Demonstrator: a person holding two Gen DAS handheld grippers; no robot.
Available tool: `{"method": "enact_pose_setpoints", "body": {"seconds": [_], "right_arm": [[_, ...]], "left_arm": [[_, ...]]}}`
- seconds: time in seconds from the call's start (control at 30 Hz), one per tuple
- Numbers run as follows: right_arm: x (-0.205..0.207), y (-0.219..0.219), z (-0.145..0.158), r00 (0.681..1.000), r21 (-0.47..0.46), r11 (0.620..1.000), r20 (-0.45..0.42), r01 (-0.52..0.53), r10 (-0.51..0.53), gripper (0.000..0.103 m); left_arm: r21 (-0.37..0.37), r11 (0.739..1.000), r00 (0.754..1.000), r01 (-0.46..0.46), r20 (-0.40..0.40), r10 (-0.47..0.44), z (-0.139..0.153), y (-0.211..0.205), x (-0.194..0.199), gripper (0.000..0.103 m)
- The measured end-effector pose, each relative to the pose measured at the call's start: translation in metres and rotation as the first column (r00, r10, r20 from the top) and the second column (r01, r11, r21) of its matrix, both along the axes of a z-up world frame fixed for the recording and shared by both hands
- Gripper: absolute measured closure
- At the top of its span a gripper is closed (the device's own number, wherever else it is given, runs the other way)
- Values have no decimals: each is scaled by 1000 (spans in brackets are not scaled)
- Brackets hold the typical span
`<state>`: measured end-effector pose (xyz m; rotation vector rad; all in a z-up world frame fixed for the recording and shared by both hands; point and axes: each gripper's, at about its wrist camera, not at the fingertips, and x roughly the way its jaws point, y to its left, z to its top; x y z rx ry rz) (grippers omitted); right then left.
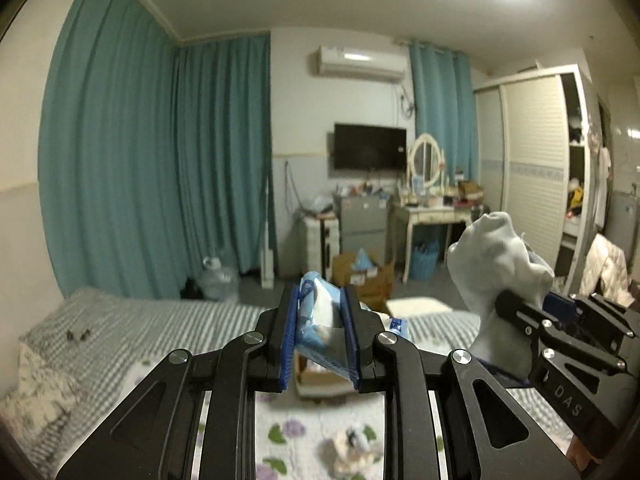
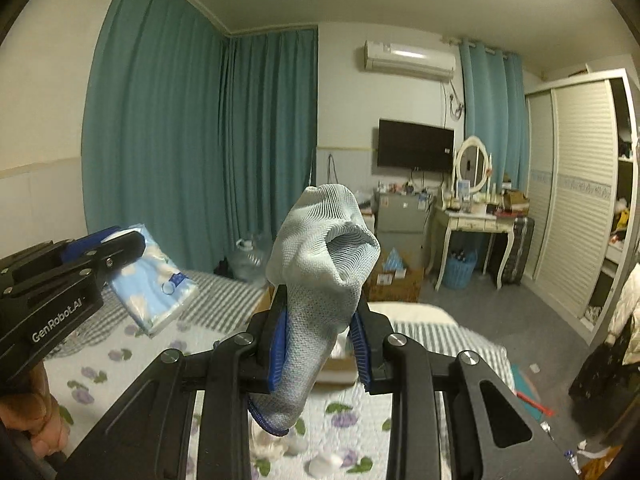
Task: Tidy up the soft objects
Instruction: 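Carry the blue tissue pack and white sock into the box and release both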
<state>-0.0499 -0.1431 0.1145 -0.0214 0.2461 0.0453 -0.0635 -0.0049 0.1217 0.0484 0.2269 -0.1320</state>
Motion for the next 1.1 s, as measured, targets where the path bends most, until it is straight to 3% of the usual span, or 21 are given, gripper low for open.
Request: {"method": "enact_pose_setpoints", "body": {"seconds": [0.3, 0.6, 0.83, 1.1], "right_arm": [[22, 3, 31, 998, -20, 1000, 58, 22, -21, 75], [85, -1, 28, 998, -44, 999, 55, 27, -25, 75], [162, -10, -12, 1000, -68, 998, -18, 16, -17, 75], [243, -12, -95, 980, -84, 996, -200, -25, 7, 75]], "left_arm": [[-2, 1000, 999, 16, 45, -16, 22, 1, 42, 83], [-5, 1000, 1000, -12, 22, 12, 12, 2, 104, 83], [0, 1000, 996, -22, -91, 22, -33, -2, 175, 83], [44, 999, 968, -14, -250, 25, -106, -21, 242, 83]]}}
